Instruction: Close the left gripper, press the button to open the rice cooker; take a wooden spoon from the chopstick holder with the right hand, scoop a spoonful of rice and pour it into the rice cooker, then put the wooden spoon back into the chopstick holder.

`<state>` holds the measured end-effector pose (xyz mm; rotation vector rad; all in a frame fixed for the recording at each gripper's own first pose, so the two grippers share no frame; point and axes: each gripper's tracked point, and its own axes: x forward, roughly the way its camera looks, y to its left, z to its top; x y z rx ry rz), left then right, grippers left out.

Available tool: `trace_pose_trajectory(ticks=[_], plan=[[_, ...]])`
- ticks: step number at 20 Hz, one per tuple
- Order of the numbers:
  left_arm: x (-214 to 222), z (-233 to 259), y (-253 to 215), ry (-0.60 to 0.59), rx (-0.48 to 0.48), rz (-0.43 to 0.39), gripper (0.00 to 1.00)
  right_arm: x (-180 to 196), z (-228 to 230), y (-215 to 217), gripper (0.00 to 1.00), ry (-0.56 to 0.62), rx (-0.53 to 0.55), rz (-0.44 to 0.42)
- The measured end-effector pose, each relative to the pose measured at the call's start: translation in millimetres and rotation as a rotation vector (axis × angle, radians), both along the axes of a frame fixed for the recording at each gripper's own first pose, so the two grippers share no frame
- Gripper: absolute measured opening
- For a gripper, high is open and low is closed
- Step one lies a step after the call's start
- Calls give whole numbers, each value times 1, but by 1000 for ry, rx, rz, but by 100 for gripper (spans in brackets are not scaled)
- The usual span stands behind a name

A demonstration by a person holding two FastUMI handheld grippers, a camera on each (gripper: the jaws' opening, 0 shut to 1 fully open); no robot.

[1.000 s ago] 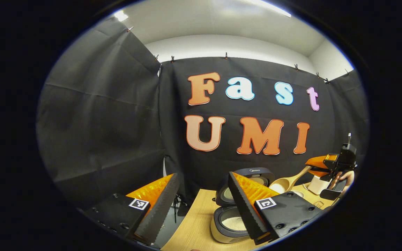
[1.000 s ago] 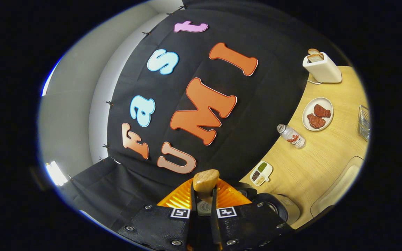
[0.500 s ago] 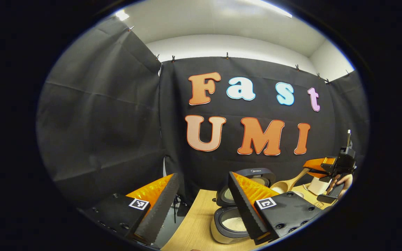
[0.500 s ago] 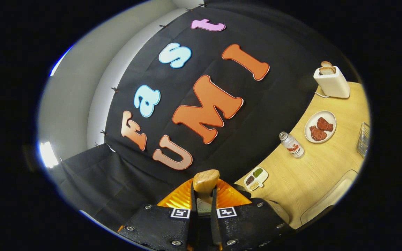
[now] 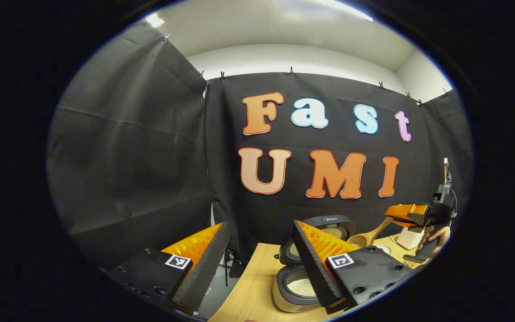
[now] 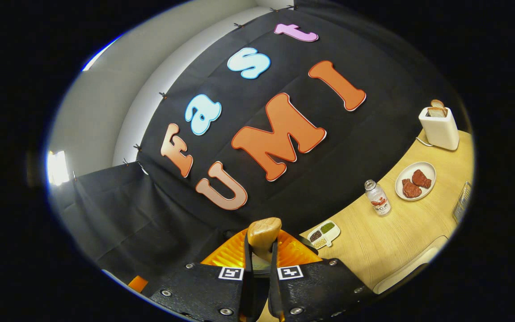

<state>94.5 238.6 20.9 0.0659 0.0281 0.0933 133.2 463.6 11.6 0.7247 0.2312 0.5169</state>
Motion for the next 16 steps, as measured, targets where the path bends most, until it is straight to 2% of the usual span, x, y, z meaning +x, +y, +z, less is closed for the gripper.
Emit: trace_pose_trajectory(ticks=[1, 6, 7, 8, 10, 11, 16], plan=[[0, 0, 0, 0, 1, 0, 95, 0, 0, 3, 13, -6, -9, 4], [0, -1, 2, 3, 4, 3, 95, -7, 5, 10, 13, -58, -65, 20], [0, 0, 1, 2, 2, 2, 98, -7, 6, 10, 13, -74, -82, 21], [-2, 1, 1, 1, -1, 1, 93, -9, 7, 12, 13, -87, -98, 23], [-1, 1, 1, -1, 0, 2, 93, -11, 8, 14, 13, -112, -123, 27], [-2, 2, 0, -1, 2, 2, 98, -12, 9, 16, 13, -128, -136, 31], [-3, -1, -1, 6, 13, 3, 98, -19, 10, 22, 13, -194, -221, 41]])
